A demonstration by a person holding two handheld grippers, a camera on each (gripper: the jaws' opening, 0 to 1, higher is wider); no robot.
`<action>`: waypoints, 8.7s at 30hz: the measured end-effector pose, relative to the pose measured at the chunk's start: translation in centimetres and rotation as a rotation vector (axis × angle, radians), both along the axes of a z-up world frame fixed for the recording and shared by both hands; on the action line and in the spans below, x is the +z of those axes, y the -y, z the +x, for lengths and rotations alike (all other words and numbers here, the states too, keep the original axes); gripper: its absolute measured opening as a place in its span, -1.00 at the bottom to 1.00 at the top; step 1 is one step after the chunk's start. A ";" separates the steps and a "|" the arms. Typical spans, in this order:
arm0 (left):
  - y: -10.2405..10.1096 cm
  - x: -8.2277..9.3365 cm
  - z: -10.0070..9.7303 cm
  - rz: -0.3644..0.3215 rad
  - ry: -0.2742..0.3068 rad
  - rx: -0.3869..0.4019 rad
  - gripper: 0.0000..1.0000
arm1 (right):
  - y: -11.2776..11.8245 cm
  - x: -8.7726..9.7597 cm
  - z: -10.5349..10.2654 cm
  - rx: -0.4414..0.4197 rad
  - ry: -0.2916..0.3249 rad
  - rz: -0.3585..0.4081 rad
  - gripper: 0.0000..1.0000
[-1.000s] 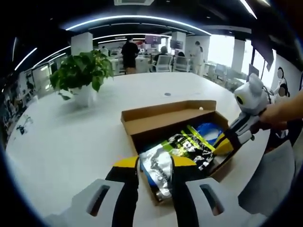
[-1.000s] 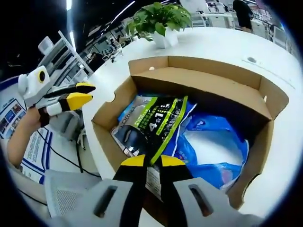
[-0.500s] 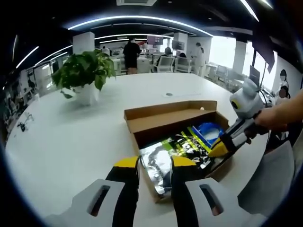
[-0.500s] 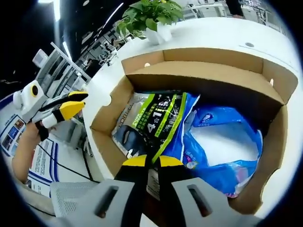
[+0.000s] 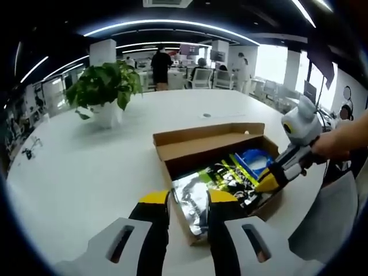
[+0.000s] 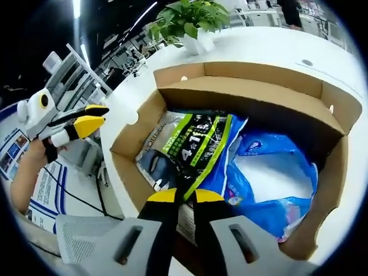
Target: Operate the shoe box by opening the lid, removing the specified soft item, and placing it in the target area until the item is outside and the box remains undamaged.
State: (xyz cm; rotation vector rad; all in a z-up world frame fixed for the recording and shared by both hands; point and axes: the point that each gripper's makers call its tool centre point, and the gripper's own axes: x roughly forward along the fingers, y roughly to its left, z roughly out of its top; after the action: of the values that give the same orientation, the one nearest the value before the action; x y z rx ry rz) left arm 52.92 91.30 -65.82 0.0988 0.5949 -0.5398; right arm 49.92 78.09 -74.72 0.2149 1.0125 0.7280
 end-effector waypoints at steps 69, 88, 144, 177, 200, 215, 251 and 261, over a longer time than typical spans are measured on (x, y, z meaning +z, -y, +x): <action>7.5 -7.1 2.8 -0.033 -0.239 -0.201 -0.56 | 9.2 1.1 1.3 0.007 0.223 -0.329 -1.00; 9.5 -7.4 4.0 -0.248 -0.302 -0.148 -0.79 | 9.4 0.8 1.6 -0.006 0.230 -0.318 -1.00; 11.3 -3.1 4.5 -0.176 -0.167 -0.174 -1.00 | 10.1 4.7 0.8 -0.162 0.192 -0.067 -1.00; 21.5 0.0 3.5 -0.137 -0.156 -0.352 -1.00 | 19.2 8.1 -1.9 -0.354 0.209 -0.042 -1.00; 27.2 0.2 3.1 -0.109 -0.166 -0.456 -1.00 | 24.5 8.0 -2.6 -0.448 0.197 -0.079 -1.00; 31.1 0.0 2.9 -0.108 -0.174 -0.528 -1.00 | 28.3 7.2 -2.8 -0.530 0.176 -0.093 -1.00; 34.6 -6.5 4.0 0.433 0.008 -0.871 -1.00 | 31.4 1.3 -0.9 -0.590 0.087 -0.129 -1.00; 35.1 -8.5 4.1 0.603 0.081 -1.000 -1.00 | 31.9 0.3 -0.5 -0.603 0.084 -0.127 -1.00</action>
State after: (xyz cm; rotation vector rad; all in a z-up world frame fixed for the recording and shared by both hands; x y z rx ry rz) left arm 56.99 56.16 -74.31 1.0224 0.5886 -1.2965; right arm 49.41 46.24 -74.37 0.3555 0.8474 0.1229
